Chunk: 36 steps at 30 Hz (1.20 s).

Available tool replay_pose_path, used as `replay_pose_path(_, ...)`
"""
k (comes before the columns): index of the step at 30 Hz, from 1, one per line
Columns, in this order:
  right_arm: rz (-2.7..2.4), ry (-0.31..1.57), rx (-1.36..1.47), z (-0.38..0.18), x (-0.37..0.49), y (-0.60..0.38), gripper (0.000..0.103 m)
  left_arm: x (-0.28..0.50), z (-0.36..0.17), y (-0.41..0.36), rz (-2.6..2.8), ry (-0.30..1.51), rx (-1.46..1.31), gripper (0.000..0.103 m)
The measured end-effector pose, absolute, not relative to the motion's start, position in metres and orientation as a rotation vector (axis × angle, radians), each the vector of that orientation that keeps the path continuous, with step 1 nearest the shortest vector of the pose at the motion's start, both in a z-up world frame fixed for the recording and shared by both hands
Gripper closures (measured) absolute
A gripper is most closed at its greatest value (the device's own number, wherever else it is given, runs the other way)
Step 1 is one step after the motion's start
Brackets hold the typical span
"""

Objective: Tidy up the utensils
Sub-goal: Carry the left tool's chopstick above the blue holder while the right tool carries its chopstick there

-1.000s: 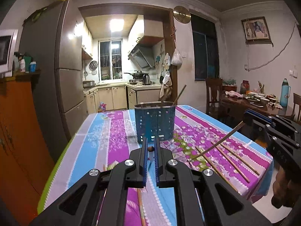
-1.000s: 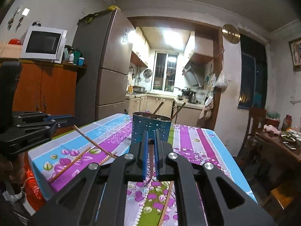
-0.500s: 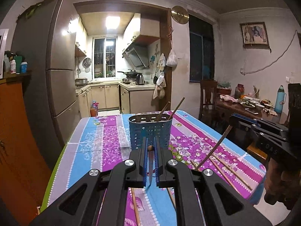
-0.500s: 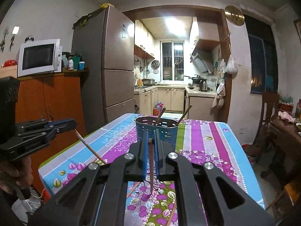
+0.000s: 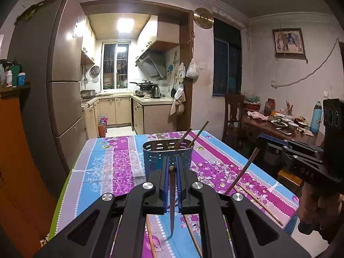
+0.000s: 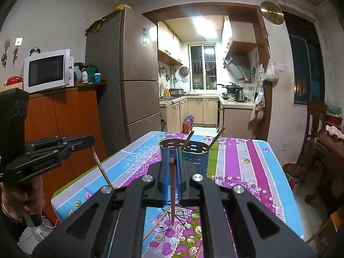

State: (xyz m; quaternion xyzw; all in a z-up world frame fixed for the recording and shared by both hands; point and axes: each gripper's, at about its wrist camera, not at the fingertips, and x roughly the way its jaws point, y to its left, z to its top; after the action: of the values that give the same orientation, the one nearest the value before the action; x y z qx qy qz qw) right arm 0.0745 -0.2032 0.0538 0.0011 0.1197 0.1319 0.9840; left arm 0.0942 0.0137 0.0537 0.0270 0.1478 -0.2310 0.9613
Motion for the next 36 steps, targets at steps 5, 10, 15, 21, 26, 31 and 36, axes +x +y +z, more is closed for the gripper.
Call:
replay_pose_path(5, 0.269, 0.244, 0.012, 0.056, 0.076, -0.205, 0.098, 0.096, 0.058, 0.010, -0.473, 0.289, 0.059, 0.095)
replay_pose_path(10, 0.268, 0.233, 0.011, 0.066, 0.080, -0.207, 0.098, 0.100, 0.069, 0.008, -0.470, 0.262, 0.053, 0.095)
replay_pose_path(15, 0.268, 0.152, 0.005, 0.093, 0.079, -0.210, 0.098, 0.106, 0.106, 0.006, -0.453, 0.154, 0.073, 0.095)
replay_pose_path(21, 0.229, 0.023, 0.000, 0.141, 0.095, -0.216, 0.098, 0.136, 0.150, 0.000, -0.456, 0.060, 0.055, 0.095)
replay_pose_path(26, 0.181, -0.056, 0.004, 0.171, 0.125, -0.224, 0.098, 0.170, 0.180, -0.018, -0.436, -0.038, 0.065, 0.095)
replay_pose_path(31, 0.156, -0.074, 0.033, 0.183, 0.167, -0.233, 0.098, 0.205, 0.187, -0.037, -0.464, -0.079, 0.036, 0.095)
replay_pose_path(36, 0.156, -0.054, 0.092, 0.171, 0.213, -0.243, 0.098, 0.239, 0.173, -0.057, -0.467, -0.070, 0.037, 0.095)
